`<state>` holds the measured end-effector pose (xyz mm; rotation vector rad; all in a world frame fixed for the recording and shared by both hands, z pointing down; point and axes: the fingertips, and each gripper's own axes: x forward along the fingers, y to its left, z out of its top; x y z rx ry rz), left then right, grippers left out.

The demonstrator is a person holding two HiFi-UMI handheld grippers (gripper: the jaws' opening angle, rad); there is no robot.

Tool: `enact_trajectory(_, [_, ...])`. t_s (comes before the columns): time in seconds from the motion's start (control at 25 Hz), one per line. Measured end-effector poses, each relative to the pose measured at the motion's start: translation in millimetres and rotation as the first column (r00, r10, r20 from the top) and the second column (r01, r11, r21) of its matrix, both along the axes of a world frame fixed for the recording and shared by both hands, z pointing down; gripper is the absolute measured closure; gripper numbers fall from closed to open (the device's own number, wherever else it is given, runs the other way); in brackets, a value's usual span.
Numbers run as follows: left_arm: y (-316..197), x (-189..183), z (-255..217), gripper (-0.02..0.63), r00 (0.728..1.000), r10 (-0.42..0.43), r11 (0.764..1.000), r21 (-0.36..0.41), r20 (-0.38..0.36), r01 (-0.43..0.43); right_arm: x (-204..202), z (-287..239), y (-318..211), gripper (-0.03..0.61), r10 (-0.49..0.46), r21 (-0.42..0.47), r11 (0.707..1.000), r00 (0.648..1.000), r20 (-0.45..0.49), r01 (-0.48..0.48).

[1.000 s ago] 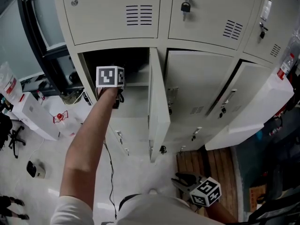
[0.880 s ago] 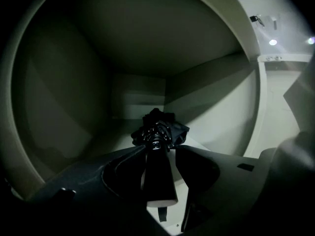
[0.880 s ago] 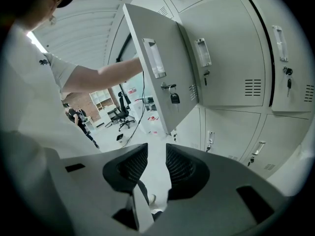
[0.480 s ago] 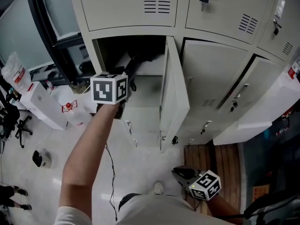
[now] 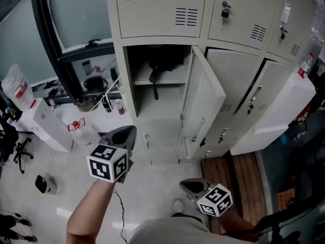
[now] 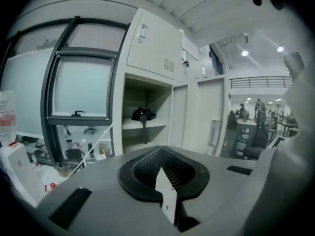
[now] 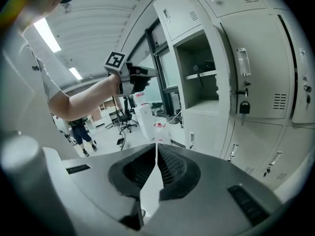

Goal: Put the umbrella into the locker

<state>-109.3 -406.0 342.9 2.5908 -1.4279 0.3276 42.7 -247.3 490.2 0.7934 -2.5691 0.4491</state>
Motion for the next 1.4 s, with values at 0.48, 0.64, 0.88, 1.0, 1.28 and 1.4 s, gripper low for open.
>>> enact_trajectory(0.48, [231.6, -47.3, 96.6, 0.604, 0.959, 0.256, 0.945, -0.176, -0.118, -0.274, -88.4, -8.7, 84.2, 0.558, 0.058, 0.053, 0.997, 0.998, -0.002, -0.058])
enact_trajectory(0.64, [279.6, -55.7, 116.1, 0.603, 0.94, 0.325, 0.917, -0.211, -0.101, -0.34, -114.0, -6.9, 110.3, 0.558, 0.053, 0.061, 0.997, 0.999, -0.002, -0.053])
enact_trajectory(0.88, [315.7, -70.6, 133.7, 0.604, 0.934, 0.34, 0.905, -0.232, -0.11, -0.357, -136.4, -4.7, 139.4, 0.558, 0.052, 0.083, 0.995, 0.998, -0.016, -0.051])
enact_trajectory(1.0, [327.0, -77.0, 139.1, 0.603, 0.932, 0.345, 0.901, -0.238, -0.111, -0.362, -144.6, -6.0, 147.2, 0.558, 0.058, 0.091, 0.994, 0.998, -0.02, -0.055])
enact_trajectory(1.28, [344.4, -85.1, 146.3, 0.604, 0.933, 0.338, 0.902, -0.24, -0.123, -0.358, -161.6, -8.5, 159.6, 0.56, 0.027, 0.101, 0.995, 0.999, -0.032, -0.024])
enact_trajectory(1.4, [348.6, -88.5, 150.1, 0.603, 0.937, 0.326, 0.905, -0.244, -0.123, -0.347, -166.8, -7.0, 163.4, 0.56, 0.014, 0.106, 0.994, 0.999, -0.037, -0.01])
